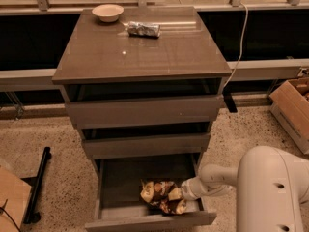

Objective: Place brown chip bag into bottom drawer

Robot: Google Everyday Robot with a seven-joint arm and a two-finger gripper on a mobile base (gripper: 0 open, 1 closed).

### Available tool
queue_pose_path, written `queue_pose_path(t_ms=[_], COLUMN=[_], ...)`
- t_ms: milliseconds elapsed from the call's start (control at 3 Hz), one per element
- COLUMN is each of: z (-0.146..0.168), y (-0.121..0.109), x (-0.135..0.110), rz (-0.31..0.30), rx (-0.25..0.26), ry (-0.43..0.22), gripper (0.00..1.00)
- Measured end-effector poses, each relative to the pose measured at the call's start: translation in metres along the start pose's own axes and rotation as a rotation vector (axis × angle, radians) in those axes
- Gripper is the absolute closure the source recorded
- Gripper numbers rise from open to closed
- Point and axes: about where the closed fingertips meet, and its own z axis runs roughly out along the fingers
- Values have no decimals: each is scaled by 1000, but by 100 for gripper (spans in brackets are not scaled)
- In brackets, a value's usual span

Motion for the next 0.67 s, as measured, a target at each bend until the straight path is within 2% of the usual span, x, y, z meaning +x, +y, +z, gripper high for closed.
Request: queue_pose_path(t_ms=[333, 667], z=[2, 3], y=[1, 2], x=[1, 2], rz=[0, 0], rx=[-2, -4], ry=[3, 5], gripper=[12, 0])
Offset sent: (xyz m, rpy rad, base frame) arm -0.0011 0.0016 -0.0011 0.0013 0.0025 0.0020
